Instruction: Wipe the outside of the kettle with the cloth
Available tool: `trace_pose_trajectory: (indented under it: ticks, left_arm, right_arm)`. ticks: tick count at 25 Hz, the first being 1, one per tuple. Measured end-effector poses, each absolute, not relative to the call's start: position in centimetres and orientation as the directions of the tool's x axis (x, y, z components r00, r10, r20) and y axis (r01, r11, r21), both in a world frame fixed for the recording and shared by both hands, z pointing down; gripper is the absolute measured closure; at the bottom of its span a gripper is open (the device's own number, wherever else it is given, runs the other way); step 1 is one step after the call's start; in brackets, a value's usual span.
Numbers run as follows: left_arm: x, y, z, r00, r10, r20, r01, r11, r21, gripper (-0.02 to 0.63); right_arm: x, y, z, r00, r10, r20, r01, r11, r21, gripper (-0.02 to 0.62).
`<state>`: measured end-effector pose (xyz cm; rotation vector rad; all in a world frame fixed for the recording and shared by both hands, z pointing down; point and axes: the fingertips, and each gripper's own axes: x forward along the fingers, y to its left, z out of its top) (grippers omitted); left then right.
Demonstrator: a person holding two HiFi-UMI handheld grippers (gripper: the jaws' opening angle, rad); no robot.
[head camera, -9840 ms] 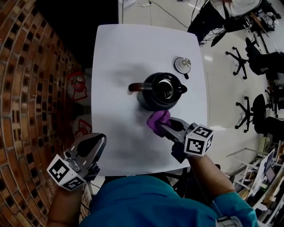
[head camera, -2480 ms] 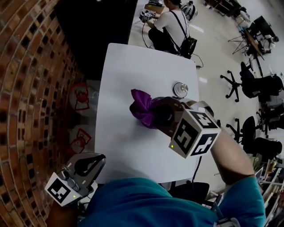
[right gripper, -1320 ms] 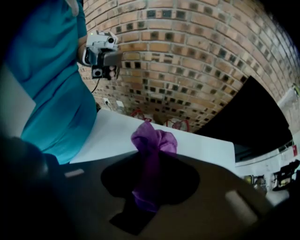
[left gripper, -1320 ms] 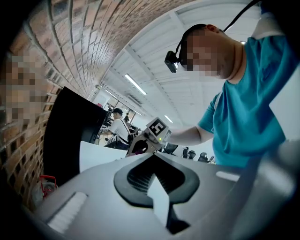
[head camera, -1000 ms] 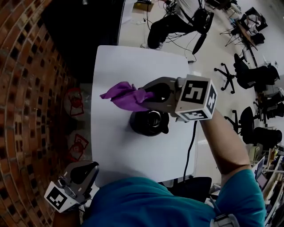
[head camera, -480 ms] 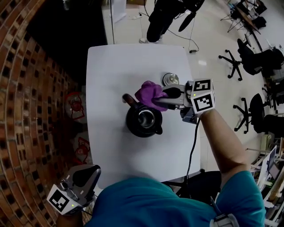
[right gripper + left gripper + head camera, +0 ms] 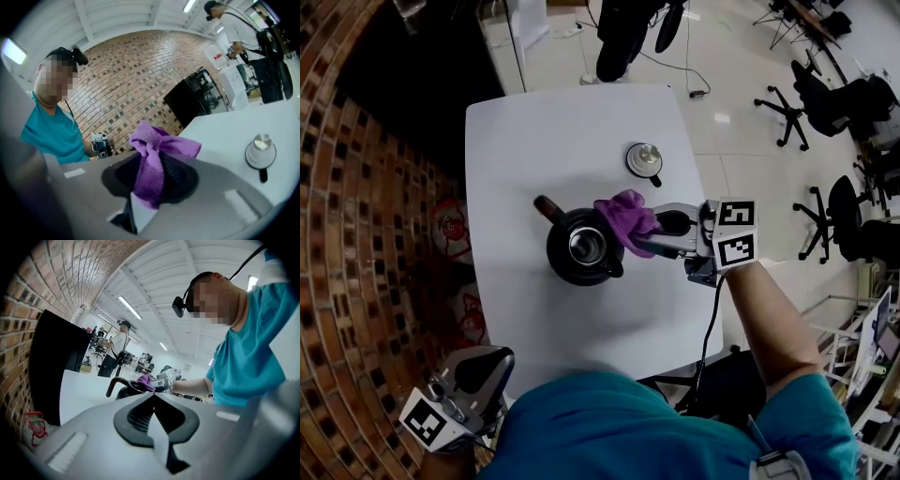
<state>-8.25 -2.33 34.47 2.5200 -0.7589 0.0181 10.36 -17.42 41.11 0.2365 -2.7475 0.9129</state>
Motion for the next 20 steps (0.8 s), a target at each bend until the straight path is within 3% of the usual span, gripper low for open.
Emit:
trace_pose_trajectory:
  ticks: [15,20]
  left_arm:
    - [-10.7,-0.1,34.0,0.820,-0.561,0.112,-0.539,-0.694,0.478,0.604]
    - [-12.1,0.4,34.0,0.811,-0.578,0.095,-0.546,-0.688,0.477,0.604]
  right_arm:
    - [9.9,-10.5,42.0,-0.941,-0.178,0.289,-0.323,0.731,-0.602,0.506]
    - [10.5,-10.4,40.1,-0.887,-0.293,0.358,-0.442,0.763,-0.472,0.506]
